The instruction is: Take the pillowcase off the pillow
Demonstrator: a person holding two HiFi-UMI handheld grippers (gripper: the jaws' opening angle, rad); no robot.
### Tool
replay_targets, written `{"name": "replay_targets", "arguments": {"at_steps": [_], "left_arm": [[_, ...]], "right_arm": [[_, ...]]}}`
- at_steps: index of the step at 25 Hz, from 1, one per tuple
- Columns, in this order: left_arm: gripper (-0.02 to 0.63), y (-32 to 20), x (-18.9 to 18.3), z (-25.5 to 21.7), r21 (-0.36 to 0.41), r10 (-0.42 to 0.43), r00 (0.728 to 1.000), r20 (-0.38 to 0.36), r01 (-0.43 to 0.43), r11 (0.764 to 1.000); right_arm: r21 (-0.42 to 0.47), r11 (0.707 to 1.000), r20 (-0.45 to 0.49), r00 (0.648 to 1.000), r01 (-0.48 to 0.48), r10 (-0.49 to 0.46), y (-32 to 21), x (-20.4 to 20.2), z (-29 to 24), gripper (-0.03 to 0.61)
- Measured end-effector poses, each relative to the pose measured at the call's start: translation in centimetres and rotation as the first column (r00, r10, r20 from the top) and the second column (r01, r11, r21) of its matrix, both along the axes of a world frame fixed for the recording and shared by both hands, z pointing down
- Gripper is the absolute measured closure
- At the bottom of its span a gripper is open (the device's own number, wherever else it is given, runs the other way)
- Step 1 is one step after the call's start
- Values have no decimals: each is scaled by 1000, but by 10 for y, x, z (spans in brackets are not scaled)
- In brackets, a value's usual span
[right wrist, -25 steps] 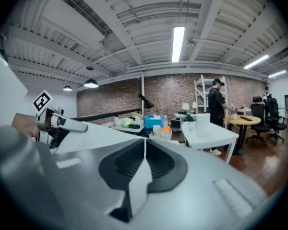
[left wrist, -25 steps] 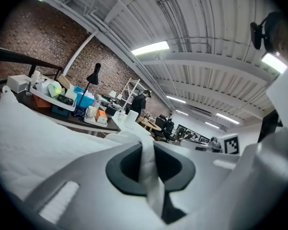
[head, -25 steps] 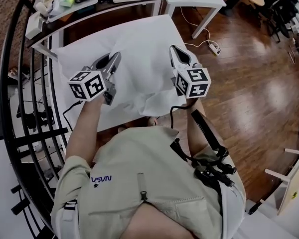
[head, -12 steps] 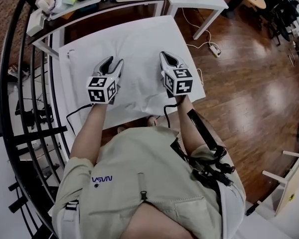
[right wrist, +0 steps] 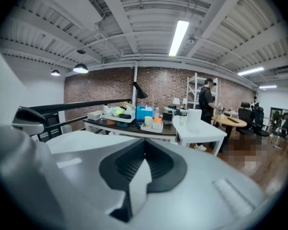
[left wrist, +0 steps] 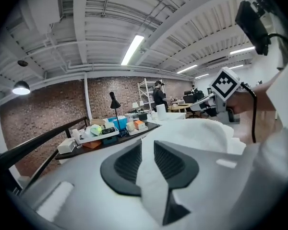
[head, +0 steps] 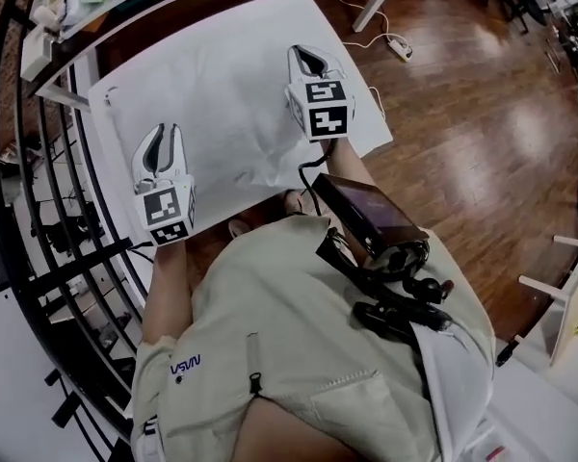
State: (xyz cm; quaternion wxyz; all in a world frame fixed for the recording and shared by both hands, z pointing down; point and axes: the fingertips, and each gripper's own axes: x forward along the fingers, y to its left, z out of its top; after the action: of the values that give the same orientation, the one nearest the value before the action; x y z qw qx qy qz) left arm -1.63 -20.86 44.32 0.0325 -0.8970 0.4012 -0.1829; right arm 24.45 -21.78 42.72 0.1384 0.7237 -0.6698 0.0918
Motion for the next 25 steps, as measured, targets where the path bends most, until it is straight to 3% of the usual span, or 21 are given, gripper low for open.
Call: {"name": "replay_targets", "arguments": {"at_steps": [5, 11, 16, 22, 25], "left_arm": [[547, -2, -29, -19, -22, -70, 997, -36, 69, 997], [593, -2, -46, -67, -13, -117, 982, -151, 117, 993], [612, 6, -35, -99, 1, -75, 970, -232, 78, 997], [612, 33, -13, -132, 73, -24, 956, -293, 48, 996], [612, 48, 3, -138, 93, -30, 959, -283, 58, 994]], "right_arm": [[70, 997, -4, 1000, 10, -10, -11, -17, -40, 574], [214, 974, -59, 996, 76, -64, 1, -62, -107, 574], [317, 943, -61, 994, 101, -86, 26, -90, -153, 574], [328, 937, -57, 992, 122, -109, 71, -103, -163, 575], [332, 931, -33, 989, 150, -147, 87, -104, -160, 575]]}}
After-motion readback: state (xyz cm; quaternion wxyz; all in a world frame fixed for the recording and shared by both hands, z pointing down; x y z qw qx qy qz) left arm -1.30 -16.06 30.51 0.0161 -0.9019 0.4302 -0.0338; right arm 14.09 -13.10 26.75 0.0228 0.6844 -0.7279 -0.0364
